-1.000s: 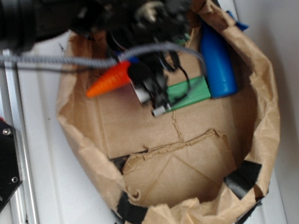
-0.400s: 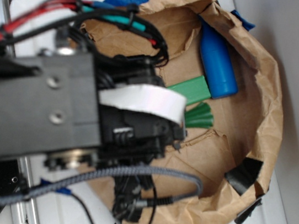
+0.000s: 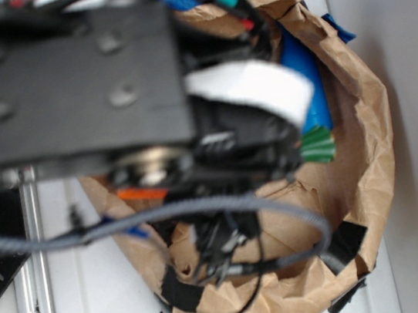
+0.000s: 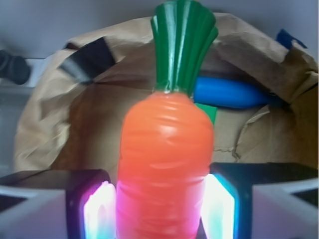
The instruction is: Grab the carrot.
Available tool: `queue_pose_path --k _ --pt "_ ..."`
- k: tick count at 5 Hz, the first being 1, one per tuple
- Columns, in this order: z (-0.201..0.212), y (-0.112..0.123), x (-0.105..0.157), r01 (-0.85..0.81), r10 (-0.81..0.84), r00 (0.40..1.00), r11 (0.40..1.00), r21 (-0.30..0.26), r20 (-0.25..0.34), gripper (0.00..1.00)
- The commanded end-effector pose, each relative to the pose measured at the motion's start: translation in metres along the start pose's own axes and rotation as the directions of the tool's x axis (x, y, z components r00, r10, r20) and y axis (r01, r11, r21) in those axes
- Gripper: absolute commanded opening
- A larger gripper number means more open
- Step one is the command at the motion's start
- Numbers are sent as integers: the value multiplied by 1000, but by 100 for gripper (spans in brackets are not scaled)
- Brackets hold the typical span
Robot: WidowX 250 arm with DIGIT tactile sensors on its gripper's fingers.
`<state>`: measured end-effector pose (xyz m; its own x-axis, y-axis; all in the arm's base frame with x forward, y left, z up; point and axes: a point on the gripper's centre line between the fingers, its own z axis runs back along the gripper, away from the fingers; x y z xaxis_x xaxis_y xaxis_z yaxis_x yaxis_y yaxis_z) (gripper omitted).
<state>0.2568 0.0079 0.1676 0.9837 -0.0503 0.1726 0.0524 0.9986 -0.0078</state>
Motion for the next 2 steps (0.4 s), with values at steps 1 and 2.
queue_pose_path --k 1,2 --pt "9 13 8 -39 36 998 998 47 58 0" --pt "7 14 5 -39 36 997 998 44 74 0"
